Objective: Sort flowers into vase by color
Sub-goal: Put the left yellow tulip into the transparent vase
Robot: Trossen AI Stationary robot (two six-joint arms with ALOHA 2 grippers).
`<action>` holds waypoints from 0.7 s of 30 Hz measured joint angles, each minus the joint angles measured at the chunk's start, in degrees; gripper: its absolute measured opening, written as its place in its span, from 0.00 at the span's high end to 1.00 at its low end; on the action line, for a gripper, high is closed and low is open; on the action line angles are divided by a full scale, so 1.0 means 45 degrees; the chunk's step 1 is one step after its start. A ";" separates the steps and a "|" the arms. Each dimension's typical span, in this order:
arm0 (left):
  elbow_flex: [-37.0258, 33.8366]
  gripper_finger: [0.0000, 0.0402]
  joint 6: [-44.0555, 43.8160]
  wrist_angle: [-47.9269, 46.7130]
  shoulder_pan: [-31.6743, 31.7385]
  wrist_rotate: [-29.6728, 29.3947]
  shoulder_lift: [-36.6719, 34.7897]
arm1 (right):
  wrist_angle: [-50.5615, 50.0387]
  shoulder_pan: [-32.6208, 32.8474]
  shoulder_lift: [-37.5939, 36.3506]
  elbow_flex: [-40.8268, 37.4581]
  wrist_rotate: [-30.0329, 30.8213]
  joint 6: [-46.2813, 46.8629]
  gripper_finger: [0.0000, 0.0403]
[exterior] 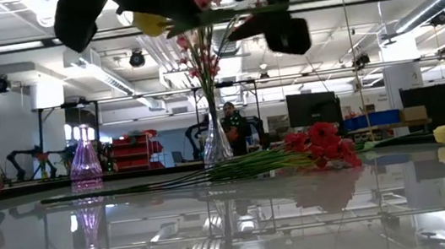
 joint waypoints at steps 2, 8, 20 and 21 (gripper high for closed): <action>-0.0148 1.00 0.0118 0.0000 -0.0044 -0.0024 -0.0150 | -0.0091 0.0094 0.0605 0.0592 -0.0019 0.0032 0.47; -0.0648 1.00 0.0151 -0.0242 -0.0137 -0.0220 -0.0666 | -0.0122 0.0265 0.1817 0.1786 -0.0376 0.0423 0.59; -0.0824 1.00 0.0191 -0.1084 -0.0387 0.1359 -0.1744 | 0.0360 0.0166 0.1930 0.2031 0.0126 0.0693 0.97; -0.0802 1.00 0.0168 -0.1362 -0.0391 0.1408 -0.1788 | 0.0337 0.0135 0.1897 0.2031 0.0131 0.0684 0.97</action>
